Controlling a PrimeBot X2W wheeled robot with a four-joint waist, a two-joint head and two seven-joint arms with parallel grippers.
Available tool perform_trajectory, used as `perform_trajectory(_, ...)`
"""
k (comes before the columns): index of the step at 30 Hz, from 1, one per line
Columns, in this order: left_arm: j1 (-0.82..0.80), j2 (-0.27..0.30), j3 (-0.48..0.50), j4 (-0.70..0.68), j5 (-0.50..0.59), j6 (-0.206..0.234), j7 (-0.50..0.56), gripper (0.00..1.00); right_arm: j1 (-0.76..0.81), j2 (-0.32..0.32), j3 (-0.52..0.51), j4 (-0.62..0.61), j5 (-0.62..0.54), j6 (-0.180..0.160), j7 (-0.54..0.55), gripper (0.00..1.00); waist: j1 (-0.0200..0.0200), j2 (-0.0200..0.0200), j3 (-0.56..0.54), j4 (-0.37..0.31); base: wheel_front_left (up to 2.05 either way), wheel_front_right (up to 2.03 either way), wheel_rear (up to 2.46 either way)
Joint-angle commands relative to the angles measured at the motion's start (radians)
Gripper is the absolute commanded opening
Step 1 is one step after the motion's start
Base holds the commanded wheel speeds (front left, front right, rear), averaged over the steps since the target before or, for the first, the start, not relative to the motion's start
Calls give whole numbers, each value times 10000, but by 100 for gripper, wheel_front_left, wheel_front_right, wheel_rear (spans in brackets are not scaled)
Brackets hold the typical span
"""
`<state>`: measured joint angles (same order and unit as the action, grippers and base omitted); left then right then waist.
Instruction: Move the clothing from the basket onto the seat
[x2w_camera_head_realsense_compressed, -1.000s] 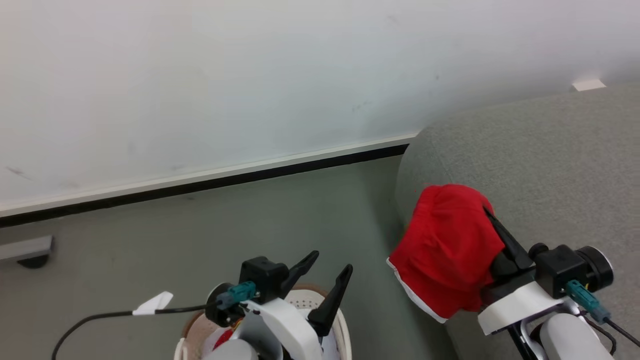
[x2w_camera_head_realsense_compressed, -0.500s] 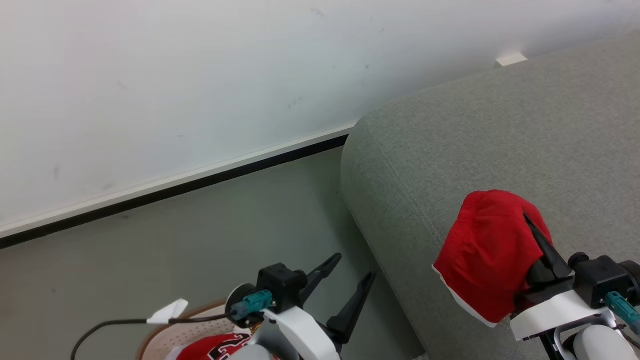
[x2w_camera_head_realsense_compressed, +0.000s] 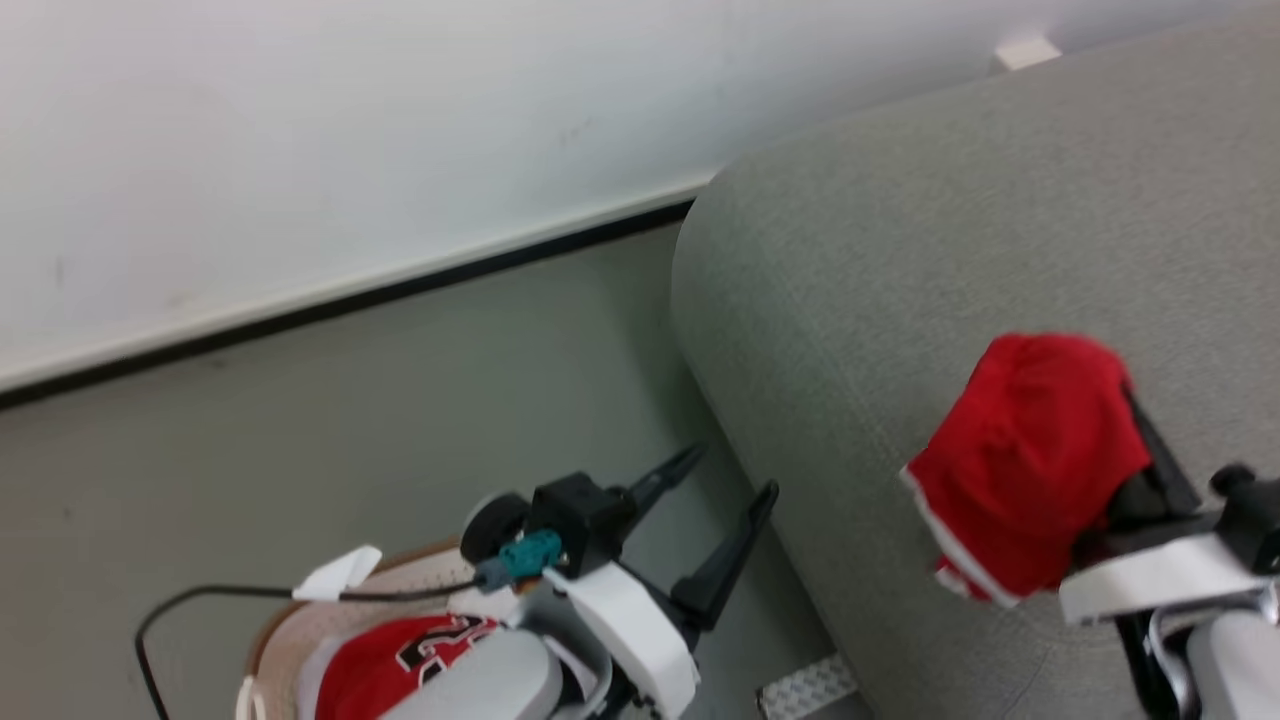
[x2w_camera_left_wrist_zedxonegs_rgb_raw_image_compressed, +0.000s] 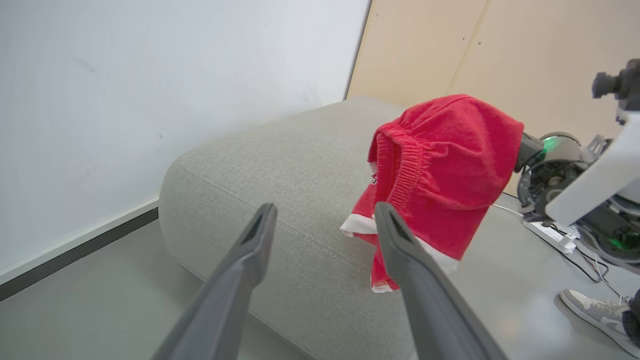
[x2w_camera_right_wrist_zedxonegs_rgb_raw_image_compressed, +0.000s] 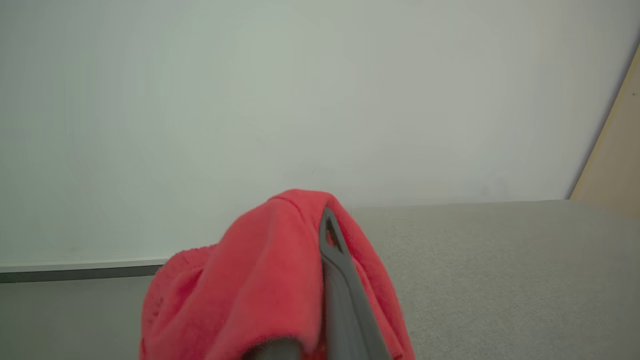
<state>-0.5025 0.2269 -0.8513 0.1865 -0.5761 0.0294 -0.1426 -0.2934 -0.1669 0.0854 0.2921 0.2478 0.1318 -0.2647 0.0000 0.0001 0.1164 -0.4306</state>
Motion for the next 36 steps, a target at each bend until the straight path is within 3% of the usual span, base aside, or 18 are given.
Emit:
perform_trajectory(1,-296,129,21,-86,182,-42,70,100,-440,82,-207,79,41,-21,5,0,0,-1,702,312,0,0,0)
perform_trajectory(7,-1736,212,-130,-521,899,-286,341,100,-2300,240,-1730,839,-19,-21,5,0,0,-1,2538,991,0,0,0)
perform_trajectory(17,-3739,177,-128,-1041,1777,-606,391,100,-6521,-523,-4303,3234,-387,-21,75,0,0,-1,5466,1983,0,0,0)
perform_trajectory(26,-4536,-229,-179,-1091,2195,-467,109,100,-9181,-1800,-7051,4964,-1504,-21,85,0,0,-1,7004,2789,0,0,0)
perform_trajectory(30,-4644,-303,-235,-991,2278,-463,-5,100,-9293,-1689,-8208,5573,-2497,-21,14,0,0,-1,7236,2912,0,0,0)
perform_trajectory(31,-4647,-264,-227,-952,2279,-458,-30,100,-9215,-1570,-8408,5675,-2714,-21,-3,4,0,-1,7235,2895,0,0,0)
perform_trajectory(32,-4630,-207,-211,-894,2279,-441,-60,100,-9094,-1443,-8552,5746,-2949,-21,-3,32,0,-1,7198,2859,0,0,0)
perform_trajectory(33,-4603,-156,-198,-850,2273,-432,-77,100,-9010,-1345,-8696,5731,-3113,-23,2,98,0,-1,7145,2822,0,0,0)
perform_trajectory(36,-4429,-34,-175,-759,2191,-416,-125,100,-8556,-958,-8929,5361,-3467,-23,-4,100,0,-1,6817,2662,0,0,0)
